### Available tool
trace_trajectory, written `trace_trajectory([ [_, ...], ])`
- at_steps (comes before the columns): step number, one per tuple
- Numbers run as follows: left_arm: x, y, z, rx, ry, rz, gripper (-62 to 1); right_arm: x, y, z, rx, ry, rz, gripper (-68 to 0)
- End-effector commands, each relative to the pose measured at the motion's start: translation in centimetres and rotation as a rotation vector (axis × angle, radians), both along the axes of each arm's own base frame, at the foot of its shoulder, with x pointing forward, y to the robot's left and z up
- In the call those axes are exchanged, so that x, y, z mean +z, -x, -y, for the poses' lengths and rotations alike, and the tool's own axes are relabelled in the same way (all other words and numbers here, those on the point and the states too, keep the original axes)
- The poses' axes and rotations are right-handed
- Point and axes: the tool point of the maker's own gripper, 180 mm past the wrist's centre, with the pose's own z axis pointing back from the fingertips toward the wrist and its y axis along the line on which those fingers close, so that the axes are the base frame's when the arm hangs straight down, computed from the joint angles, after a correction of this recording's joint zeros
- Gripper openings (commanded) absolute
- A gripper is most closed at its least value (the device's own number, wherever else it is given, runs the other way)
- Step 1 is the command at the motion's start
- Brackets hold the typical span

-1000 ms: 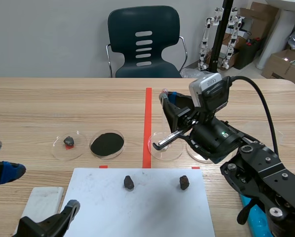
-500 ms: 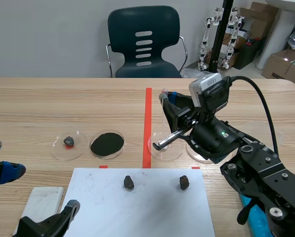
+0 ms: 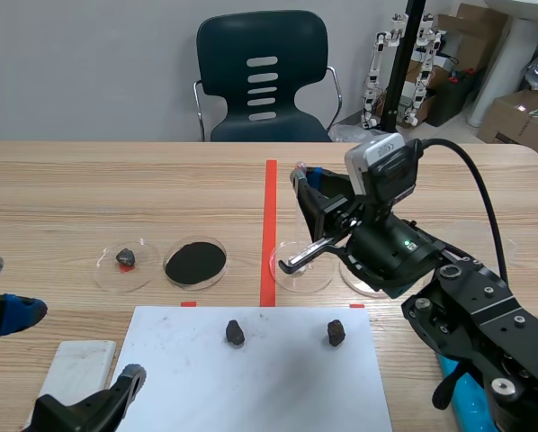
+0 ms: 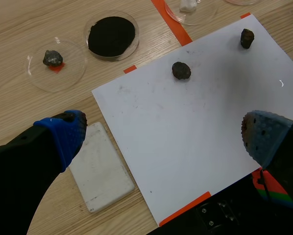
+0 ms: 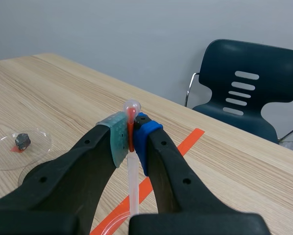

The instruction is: Squeeze the dropper onto the mineral

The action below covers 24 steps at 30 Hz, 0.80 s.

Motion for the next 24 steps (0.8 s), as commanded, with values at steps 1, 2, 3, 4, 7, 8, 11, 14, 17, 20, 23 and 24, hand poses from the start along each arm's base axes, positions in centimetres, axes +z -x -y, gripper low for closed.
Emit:
trace_trajectory([
  [1, 0.5, 0.0, 0.4, 0.0, 0.023, 0.014, 1.4, 1.5, -0.6, 0.0, 0.004, -0.022, 0.043, -66.3],
  [2, 0.5, 0.0, 0.4, 0.0, 0.023, 0.014, 1.4, 1.5, -0.6, 0.0, 0.004, -0.022, 0.043, -66.3],
  [3, 0.5, 0.0, 0.4, 0.0, 0.023, 0.014, 1.4, 1.5, -0.6, 0.0, 0.004, -0.022, 0.043, -66.3],
  [4, 0.5, 0.0, 0.4, 0.0, 0.023, 0.014, 1.4, 1.5, -0.6, 0.0, 0.003, -0.023, 0.043, -66.3],
  [7, 0.5, 0.0, 0.4, 0.0, 0.023, 0.014, 1.4, 1.6, -0.6, 0.0, 0.003, -0.025, 0.043, -66.3],
  [8, 0.5, 0.0, 0.4, 0.0, 0.023, 0.014, 1.4, 1.6, -0.7, 0.0, 0.003, -0.025, 0.043, -66.3],
  [11, 0.5, 0.0, 0.4, 0.0, 0.023, 0.014, 1.4, 1.6, -0.7, 0.0, 0.002, -0.029, 0.044, -66.3],
  [14, 0.5, 0.0, 0.4, 0.0, 0.023, 0.014, 1.4, 2.0, -0.6, 0.0, 0.006, -0.029, 0.053, -66.3],
  [17, 0.5, 0.0, 0.4, 0.0, 0.023, 0.014, 1.4, 3.0, -0.1, 0.1, 0.017, -0.026, 0.083, -66.3],
  [20, 0.5, 0.0, 0.4, 0.0, 0.023, 0.014, 1.4, 4.3, 0.7, 0.1, 0.028, -0.033, 0.11, -66.2],
  [23, 0.5, 0.0, 0.4, 0.0, 0.023, 0.014, 1.4, 5.4, 2.0, 0.0, 0.043, -0.04, 0.134, -66.2],
  [24, 0.5, 0.0, 0.4, 0.0, 0.023, 0.014, 1.4, 5.6, 2.6, -0.1, 0.049, -0.041, 0.14, -66.2],
])
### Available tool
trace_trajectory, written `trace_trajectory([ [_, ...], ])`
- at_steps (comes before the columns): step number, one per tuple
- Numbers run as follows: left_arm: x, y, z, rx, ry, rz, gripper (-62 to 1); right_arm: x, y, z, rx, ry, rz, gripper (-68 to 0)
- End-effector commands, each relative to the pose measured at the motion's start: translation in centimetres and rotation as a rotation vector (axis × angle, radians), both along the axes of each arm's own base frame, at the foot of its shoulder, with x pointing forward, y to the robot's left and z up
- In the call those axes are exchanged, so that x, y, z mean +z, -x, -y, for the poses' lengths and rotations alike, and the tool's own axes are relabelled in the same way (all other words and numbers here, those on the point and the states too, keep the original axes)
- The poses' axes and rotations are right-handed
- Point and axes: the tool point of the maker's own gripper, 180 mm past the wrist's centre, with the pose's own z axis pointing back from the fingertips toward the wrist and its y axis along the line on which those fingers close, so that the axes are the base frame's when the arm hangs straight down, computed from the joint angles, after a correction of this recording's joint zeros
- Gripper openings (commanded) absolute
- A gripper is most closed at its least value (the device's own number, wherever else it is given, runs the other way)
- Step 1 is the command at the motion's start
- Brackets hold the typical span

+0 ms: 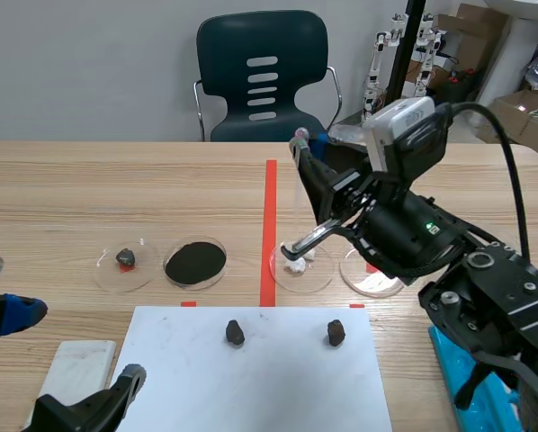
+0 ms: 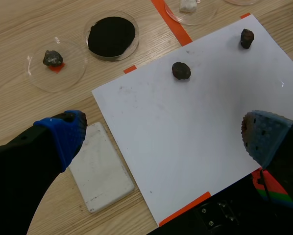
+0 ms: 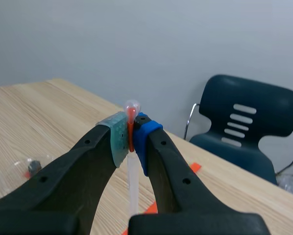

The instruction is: Squeeze the dropper onto the mineral

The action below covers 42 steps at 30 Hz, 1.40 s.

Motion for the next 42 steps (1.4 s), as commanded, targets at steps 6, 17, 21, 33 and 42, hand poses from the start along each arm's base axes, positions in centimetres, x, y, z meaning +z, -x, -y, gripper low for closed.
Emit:
trace_trajectory([
  [6, 0.5, 0.0, 0.4, 0.0, 0.023, 0.014, 1.4, 3.2, 3.8, 1.1, -0.003, -0.024, 0.064, -66.2],
  [17, 0.5, 0.0, 0.4, 0.0, 0.023, 0.014, 1.4, 6.1, 10.4, 3.3, -0.03, -0.012, 0.037, -66.2],
  [21, 0.5, 0.0, 0.4, 0.0, 0.023, 0.014, 1.4, 5.9, 12.5, 3.7, -0.021, 0.001, -0.02, -66.2],
  [33, 0.5, 0.0, 0.4, 0.0, 0.023, 0.014, 1.4, 5.6, 16.4, 3.8, -0.015, 0.017, -0.137, -66.3],
  [42, 0.5, 0.0, 0.4, 0.0, 0.023, 0.014, 1.4, 5.2, 18.2, 2.2, 0.085, 0.04, -0.187, -66.2],
])
